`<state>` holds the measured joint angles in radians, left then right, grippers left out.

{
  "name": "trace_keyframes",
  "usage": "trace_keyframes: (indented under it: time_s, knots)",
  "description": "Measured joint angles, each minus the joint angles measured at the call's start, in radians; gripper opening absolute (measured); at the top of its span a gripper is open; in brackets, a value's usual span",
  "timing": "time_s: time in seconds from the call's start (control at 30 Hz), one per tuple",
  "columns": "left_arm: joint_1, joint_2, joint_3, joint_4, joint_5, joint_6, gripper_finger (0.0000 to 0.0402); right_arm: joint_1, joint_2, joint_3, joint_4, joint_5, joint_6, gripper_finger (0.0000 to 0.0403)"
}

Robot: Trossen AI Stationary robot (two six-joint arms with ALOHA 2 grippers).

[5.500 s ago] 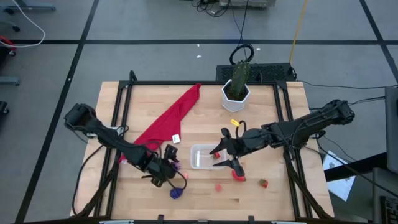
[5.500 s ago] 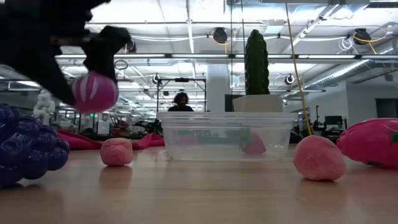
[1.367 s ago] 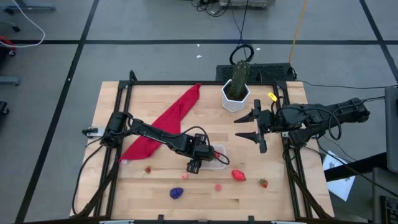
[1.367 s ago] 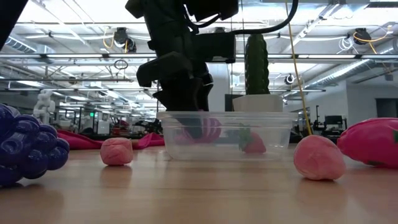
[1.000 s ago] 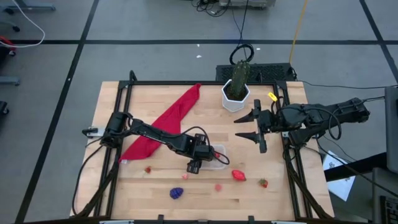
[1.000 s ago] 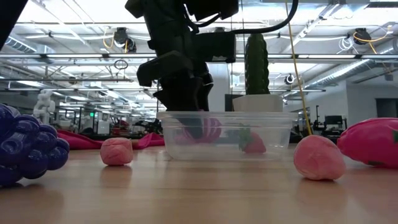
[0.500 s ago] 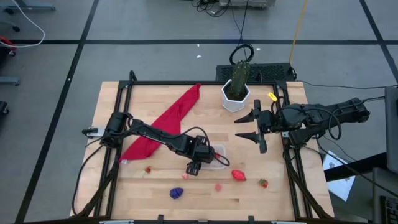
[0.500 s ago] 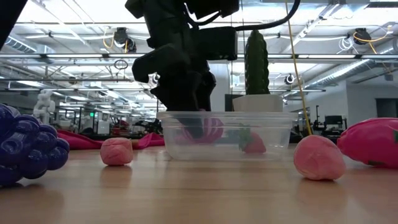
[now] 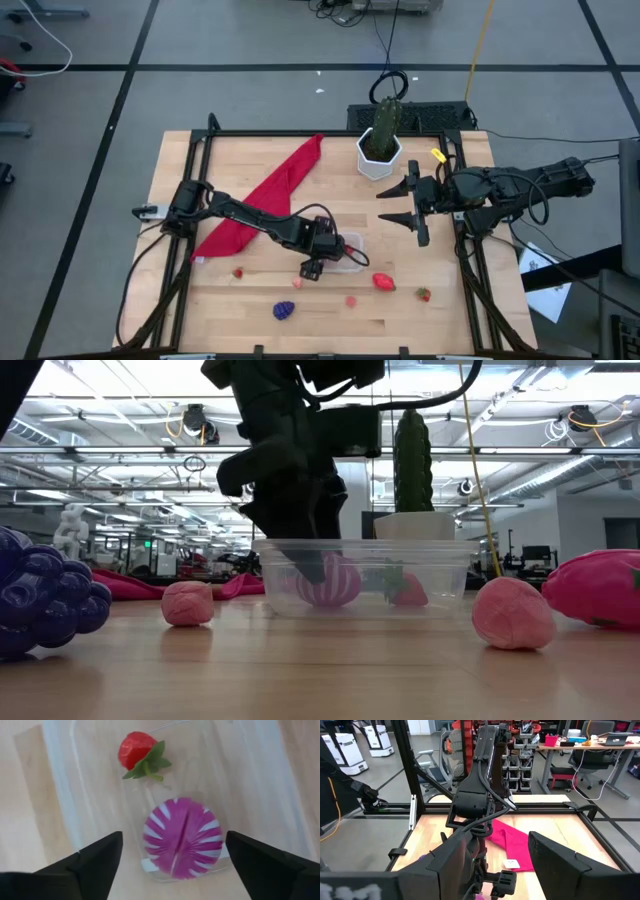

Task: Pick and placing Produce into tupperware
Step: Put the left red strawberry into the transparent bin

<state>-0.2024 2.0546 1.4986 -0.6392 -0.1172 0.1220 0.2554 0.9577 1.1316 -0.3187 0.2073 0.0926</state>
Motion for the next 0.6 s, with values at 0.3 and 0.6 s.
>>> trace_keyframes:
  time_s: [0.3,0.6]
  knots:
    - [0.0,-0.179,0.0,-0.025,-0.093,0.025,0.0383,0.0,0.0,0.0,0.004,0.0,0.0,0.0208]
    - [-0.065,-0.568,0.001,-0.245,-0.092,-0.228,0.0382,0.002,0.0,0.0,0.008,0.0,0.0,0.0208]
